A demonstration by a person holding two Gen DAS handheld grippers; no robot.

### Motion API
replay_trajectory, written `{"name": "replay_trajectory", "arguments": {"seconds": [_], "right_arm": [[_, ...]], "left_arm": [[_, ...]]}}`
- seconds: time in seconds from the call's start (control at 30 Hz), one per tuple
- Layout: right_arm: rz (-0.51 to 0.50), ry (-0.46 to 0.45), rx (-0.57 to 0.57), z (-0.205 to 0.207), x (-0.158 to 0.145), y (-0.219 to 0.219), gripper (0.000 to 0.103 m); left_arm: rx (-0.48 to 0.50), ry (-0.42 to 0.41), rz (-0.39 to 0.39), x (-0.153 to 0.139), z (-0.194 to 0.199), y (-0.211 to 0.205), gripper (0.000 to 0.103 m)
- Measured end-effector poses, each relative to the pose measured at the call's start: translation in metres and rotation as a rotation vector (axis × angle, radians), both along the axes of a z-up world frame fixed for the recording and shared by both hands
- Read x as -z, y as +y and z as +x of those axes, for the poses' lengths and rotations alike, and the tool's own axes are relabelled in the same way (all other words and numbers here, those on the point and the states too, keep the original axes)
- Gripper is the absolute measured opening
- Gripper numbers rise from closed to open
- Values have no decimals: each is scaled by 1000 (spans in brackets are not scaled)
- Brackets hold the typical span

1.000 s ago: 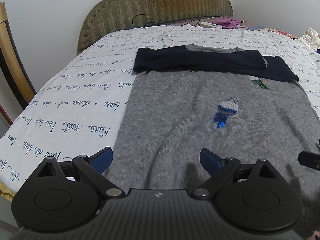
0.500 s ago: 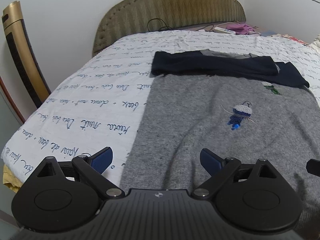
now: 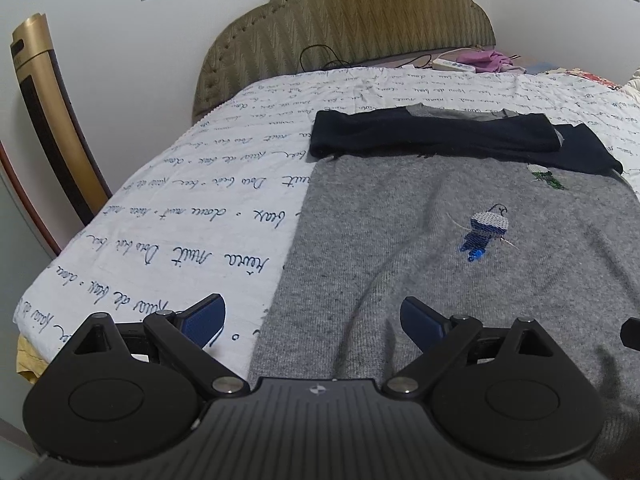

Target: Fold small clothes

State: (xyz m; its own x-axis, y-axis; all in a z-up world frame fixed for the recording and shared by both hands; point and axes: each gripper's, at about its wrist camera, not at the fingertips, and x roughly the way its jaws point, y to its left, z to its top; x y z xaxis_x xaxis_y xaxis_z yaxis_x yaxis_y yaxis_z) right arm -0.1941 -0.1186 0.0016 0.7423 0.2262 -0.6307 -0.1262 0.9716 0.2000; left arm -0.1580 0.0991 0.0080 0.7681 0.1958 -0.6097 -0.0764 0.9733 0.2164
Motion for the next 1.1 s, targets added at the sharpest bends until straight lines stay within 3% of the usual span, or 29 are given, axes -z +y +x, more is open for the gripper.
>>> {"name": "replay_trajectory", "arguments": {"seconds": [1.1], "right_arm": [[1, -3, 7, -6, 0, -5, 91]], "left_arm": [[-2, -13, 31, 0, -4, -4, 97]]}}
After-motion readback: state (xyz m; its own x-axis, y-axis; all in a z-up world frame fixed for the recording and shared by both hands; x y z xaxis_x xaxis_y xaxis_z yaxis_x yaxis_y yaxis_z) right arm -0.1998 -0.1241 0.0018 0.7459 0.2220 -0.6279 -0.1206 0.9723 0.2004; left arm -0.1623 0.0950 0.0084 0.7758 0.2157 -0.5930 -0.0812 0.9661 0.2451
